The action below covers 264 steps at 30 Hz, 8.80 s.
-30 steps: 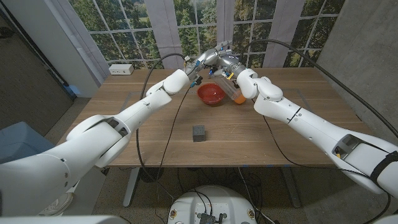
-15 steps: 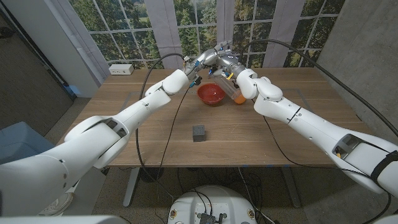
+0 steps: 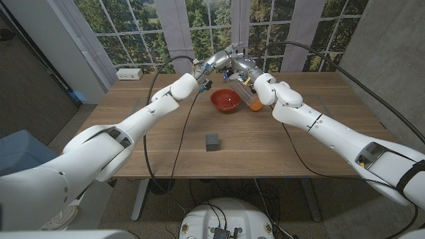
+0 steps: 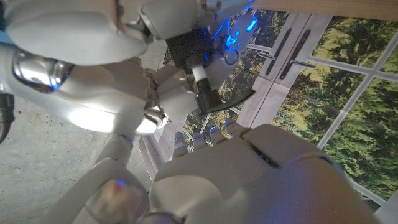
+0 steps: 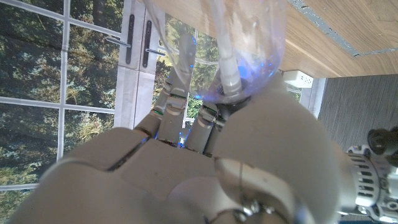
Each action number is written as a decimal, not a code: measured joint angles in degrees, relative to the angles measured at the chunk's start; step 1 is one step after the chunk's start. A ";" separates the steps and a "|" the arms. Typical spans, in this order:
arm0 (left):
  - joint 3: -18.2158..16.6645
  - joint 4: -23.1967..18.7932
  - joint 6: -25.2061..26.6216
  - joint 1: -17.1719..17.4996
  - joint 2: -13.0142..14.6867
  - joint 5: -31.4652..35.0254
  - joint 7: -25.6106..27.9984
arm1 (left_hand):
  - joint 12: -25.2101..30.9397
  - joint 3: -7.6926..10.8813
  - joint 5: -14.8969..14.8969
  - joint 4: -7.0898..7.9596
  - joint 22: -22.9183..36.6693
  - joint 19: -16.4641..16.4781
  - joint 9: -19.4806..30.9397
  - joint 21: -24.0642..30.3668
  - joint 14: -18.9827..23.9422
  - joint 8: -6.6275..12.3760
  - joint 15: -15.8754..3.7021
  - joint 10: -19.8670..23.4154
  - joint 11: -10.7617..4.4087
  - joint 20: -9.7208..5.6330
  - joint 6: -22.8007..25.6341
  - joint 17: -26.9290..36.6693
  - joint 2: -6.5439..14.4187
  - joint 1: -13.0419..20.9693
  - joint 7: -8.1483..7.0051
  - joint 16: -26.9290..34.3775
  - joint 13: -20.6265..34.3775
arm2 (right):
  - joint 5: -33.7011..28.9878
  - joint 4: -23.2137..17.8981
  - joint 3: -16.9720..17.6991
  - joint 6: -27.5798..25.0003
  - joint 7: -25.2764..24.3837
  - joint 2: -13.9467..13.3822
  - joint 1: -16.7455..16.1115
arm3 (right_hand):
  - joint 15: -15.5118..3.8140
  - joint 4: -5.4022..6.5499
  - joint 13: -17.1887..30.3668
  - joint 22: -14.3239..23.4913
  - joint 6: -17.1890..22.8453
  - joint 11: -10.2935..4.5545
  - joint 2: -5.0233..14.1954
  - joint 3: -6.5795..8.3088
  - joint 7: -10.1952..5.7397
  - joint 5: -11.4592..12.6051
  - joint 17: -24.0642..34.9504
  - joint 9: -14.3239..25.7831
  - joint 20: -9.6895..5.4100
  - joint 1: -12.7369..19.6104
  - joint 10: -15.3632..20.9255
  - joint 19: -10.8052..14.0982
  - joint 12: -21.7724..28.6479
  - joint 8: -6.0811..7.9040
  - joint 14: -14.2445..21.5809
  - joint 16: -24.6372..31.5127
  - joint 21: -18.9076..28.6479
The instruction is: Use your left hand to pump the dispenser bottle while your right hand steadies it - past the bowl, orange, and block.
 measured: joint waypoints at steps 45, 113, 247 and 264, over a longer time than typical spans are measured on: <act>-8.50 -12.87 8.44 8.34 6.19 -9.07 1.65 | 0.67 -0.48 0.00 -0.48 0.00 1.65 0.04 0.92 0.00 0.19 0.00 2.37 0.71 0.61 2.08 0.00 0.48 -0.14 1.03 0.40 0.00 | 2.40 1.03 2.98 4.72 -8.42 -1.14 -3.06 | 0.00 0.39 0.55 -0.30 -0.21 -0.52 0.00 -0.39 -0.21 0.00 0.00 0.64 0.02 0.00 -0.53 -0.84 -0.97 -0.83 0.00 -1.10 1.33; -21.74 -32.66 19.05 29.72 16.09 -23.44 9.34 | 0.43 -0.48 0.00 -0.46 0.00 2.26 -0.01 0.90 0.00 0.19 0.00 2.36 0.71 0.61 2.68 0.11 0.63 -0.29 1.64 0.17 0.00 | 11.73 -3.43 17.21 9.48 -35.38 -2.31 -20.22 | 0.20 0.63 0.75 -0.30 -0.21 -0.62 0.00 -0.63 -0.21 -0.28 0.02 0.52 0.32 0.00 -0.19 -1.54 -1.68 -1.70 0.20 -2.42 2.73; -25.27 -33.76 16.97 36.00 16.58 -32.78 7.52 | 0.22 -0.48 0.00 -0.96 0.00 4.11 0.11 0.89 0.52 -0.25 0.10 2.56 1.33 1.64 2.14 0.10 0.63 -0.29 3.64 0.19 0.00 | 55.74 5.84 33.48 35.93 -22.58 -3.20 -34.76 | -2.59 11.85 -15.44 -1.78 -38.09 8.70 -6.79 -14.36 2.40 1.05 -24.26 -3.34 6.41 -36.66 -50.85 -16.47 -5.81 -17.74 -47.51 -12.10 -19.98; -26.49 -34.71 16.88 37.55 17.56 -34.42 6.54 | 0.22 -0.48 0.00 -0.95 0.00 5.31 -0.03 0.89 0.73 -0.25 -0.11 2.25 1.64 0.11 1.54 0.10 0.63 -0.29 5.03 0.21 0.00 | 69.76 9.16 36.07 45.96 -10.15 -0.67 -35.66 | -2.57 11.87 -19.30 -1.77 -39.46 8.51 -4.58 -14.33 7.15 1.50 -30.96 -4.12 3.88 -36.29 -51.72 -18.49 -6.05 -19.08 -51.53 -12.36 -25.29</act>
